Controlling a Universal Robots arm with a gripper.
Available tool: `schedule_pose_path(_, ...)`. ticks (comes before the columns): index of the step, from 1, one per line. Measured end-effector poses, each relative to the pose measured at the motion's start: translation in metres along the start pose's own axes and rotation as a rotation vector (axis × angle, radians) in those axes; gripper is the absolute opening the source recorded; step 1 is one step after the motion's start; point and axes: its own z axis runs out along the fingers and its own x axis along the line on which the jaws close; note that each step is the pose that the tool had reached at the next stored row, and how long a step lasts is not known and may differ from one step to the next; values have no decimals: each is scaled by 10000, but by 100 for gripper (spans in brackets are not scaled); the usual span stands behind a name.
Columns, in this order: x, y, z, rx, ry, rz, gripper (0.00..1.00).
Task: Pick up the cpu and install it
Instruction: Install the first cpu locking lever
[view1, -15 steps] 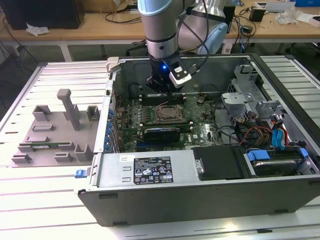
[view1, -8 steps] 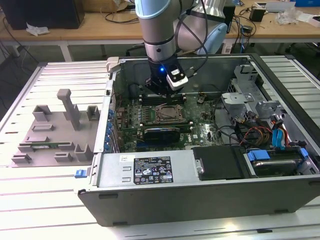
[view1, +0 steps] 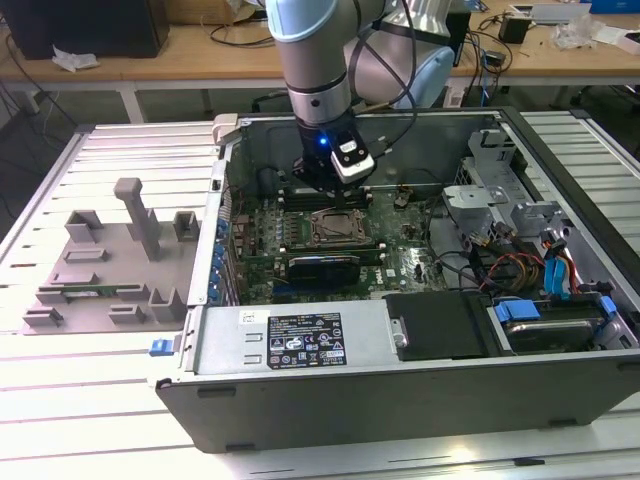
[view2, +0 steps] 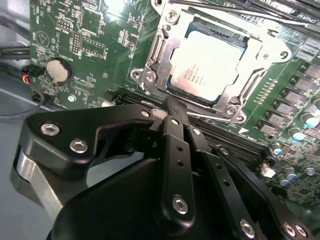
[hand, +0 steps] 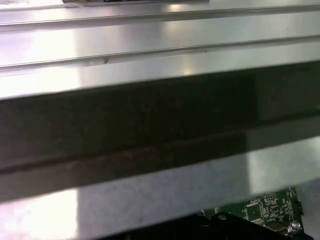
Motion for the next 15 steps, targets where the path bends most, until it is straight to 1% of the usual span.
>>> schedule_pose_path(3,24,8,0,-29,-104,44,11)
schedule_pose_path(6,63,19,-2,-52,-173,101,11)
schedule_pose_path(10,95,25,-1,-114,-277,175,11)
schedule_pose_path(12,109,22,4,-127,-361,213,11)
schedule_pose_path(15,123,19,11,-138,-456,265,11)
